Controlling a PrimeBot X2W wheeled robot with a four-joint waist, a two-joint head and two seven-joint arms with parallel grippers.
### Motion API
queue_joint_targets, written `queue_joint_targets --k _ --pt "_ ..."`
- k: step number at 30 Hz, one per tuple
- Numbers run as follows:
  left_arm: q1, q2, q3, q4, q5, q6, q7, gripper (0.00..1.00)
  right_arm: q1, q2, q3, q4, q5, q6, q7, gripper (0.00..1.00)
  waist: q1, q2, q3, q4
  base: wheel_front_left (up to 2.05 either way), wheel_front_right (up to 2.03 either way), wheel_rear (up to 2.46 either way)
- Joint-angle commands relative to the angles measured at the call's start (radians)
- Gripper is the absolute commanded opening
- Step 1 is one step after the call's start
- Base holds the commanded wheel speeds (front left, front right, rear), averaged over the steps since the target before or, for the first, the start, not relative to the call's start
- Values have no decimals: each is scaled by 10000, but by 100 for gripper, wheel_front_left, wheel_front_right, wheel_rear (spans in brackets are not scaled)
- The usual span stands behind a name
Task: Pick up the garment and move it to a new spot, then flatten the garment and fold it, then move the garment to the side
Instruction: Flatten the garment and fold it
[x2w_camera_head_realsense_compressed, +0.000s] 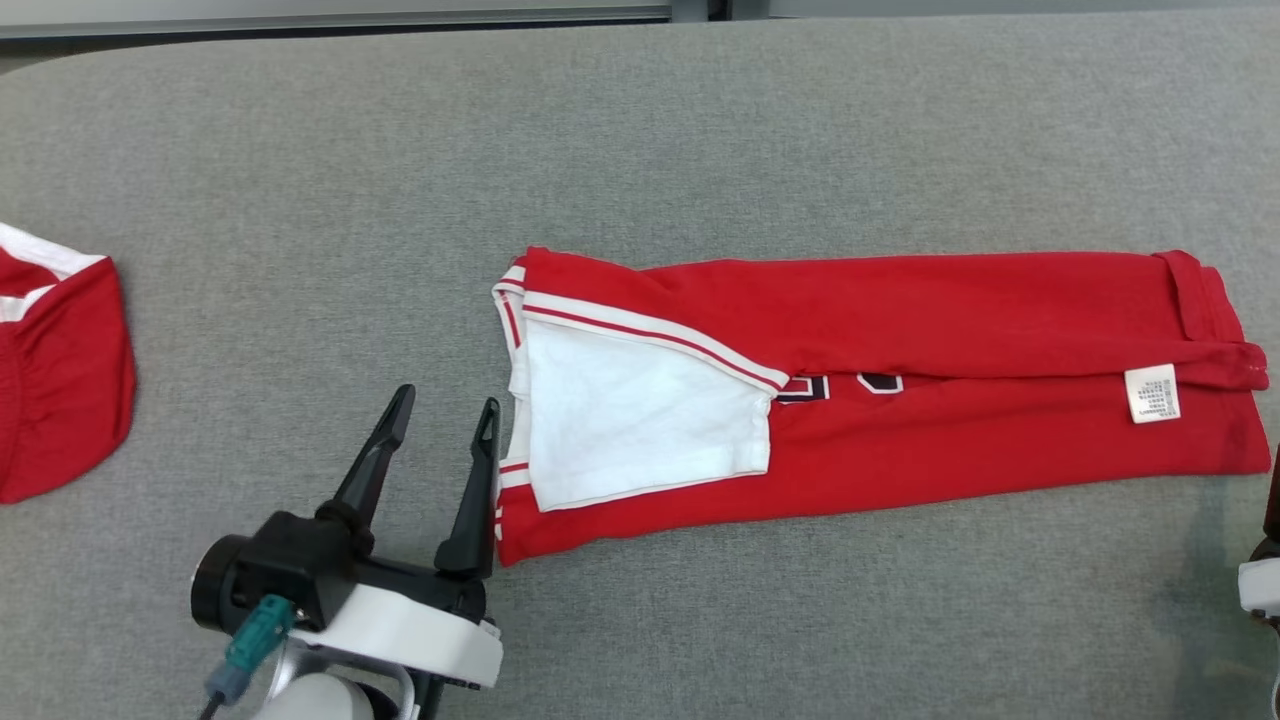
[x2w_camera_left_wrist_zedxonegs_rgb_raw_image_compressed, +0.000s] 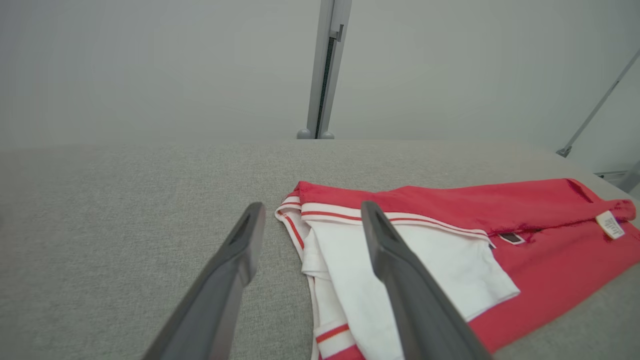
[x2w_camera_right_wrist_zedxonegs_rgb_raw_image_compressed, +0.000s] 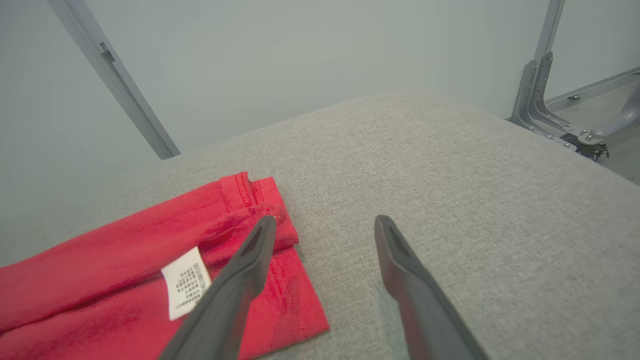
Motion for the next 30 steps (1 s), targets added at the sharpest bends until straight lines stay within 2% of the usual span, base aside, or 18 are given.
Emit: queue_joint_targets --k 1,4,6,10,15,21,23,24,30 --pt "210 -163 222 26 332 -12 -40 100 -70 55 -55 -77 161 -1 -12 100 0 -1 -139 177 0 0 0" --pt "794 -1109 962 124 1780 -380 -41 100 -357 -90 -229 164 358 -2 240 100 0 -1 -311 485 0 0 0" --pt "1143 -1744 1371 240 2343 -749 -43 100 -576 -179 -384 572 353 -1 539 100 0 -1 -434 716 0 0 0" --pt "1561 -2615 1988 577 3177 -1612 -43 100 -1039 -543 -667 1672 -174 -1 1262 100 0 -1 -609 1185 0 0 0" --pt "1884 -3288 2730 908 3890 -2438 -45 100 -1356 -659 -597 2910 -648 -2 1910 100 0 -1 -697 1589 0 0 0" --pt "2159 -3742 3368 1037 4579 -3022 -45 100 -1295 -213 4 3714 -299 2 2505 100 0 -1 -758 1741 0 0 0" --pt "2225 -3820 3515 1058 4743 -3147 -45 100 -1255 -234 151 3813 -225 2 2408 25 0 -1 -787 1719 0 0 0" --pt "2241 -3865 3585 1057 4814 -3223 -45 100 -1259 -286 166 3831 -185 1 2277 0 0 -1 -808 1683 0 0 0" --pt "2349 -4012 3820 1049 5196 -3497 -45 100 -1604 -1228 -239 3758 -220 -25 1382 0 0 -1 -794 1269 0 0 0"
